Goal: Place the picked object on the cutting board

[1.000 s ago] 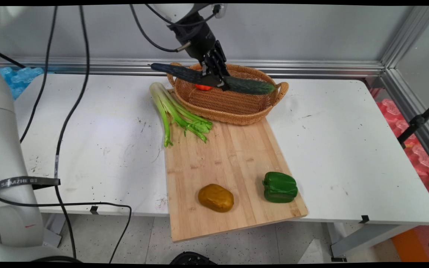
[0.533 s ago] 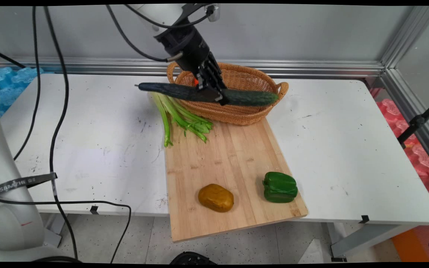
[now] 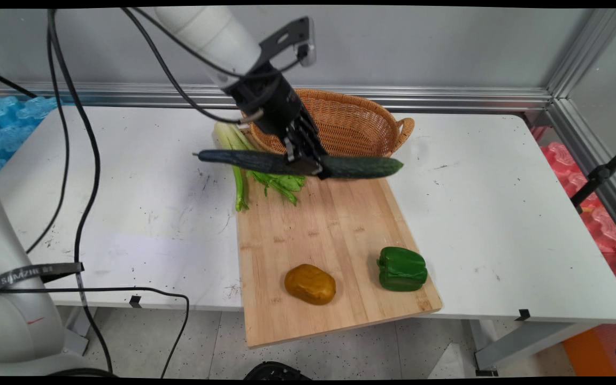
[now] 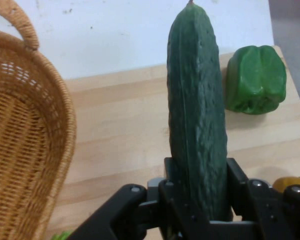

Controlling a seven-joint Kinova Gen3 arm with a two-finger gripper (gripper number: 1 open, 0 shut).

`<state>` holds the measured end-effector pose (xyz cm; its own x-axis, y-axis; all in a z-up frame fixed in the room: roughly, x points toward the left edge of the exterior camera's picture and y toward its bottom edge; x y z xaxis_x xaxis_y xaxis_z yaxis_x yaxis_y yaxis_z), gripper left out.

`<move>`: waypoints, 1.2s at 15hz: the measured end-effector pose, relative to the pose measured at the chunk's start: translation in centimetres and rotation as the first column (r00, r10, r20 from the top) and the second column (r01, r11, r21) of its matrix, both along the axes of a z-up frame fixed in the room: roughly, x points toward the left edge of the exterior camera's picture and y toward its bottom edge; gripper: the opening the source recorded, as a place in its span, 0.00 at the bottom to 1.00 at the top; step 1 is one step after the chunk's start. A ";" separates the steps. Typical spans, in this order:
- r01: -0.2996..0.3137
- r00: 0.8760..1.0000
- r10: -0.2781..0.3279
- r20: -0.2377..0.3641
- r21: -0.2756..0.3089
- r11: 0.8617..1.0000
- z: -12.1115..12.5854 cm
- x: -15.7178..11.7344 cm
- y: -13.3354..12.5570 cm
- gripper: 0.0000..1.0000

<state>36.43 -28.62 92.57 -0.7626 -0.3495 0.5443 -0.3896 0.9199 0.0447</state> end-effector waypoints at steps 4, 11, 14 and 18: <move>-0.013 1.000 0.013 0.002 -0.001 1.000 -2.6 -1.4 0.4 0.00; -0.048 0.999 0.047 0.024 0.015 0.999 -7.9 -3.3 0.0 0.00; -0.055 0.998 0.054 0.038 0.026 0.998 -10.1 -3.9 -0.2 0.00; -0.062 0.997 0.061 0.045 0.038 0.997 -12.5 -4.5 -0.5 0.00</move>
<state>31.90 -29.10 80.05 -0.7620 -0.4167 0.4957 -0.4477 0.8920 0.0616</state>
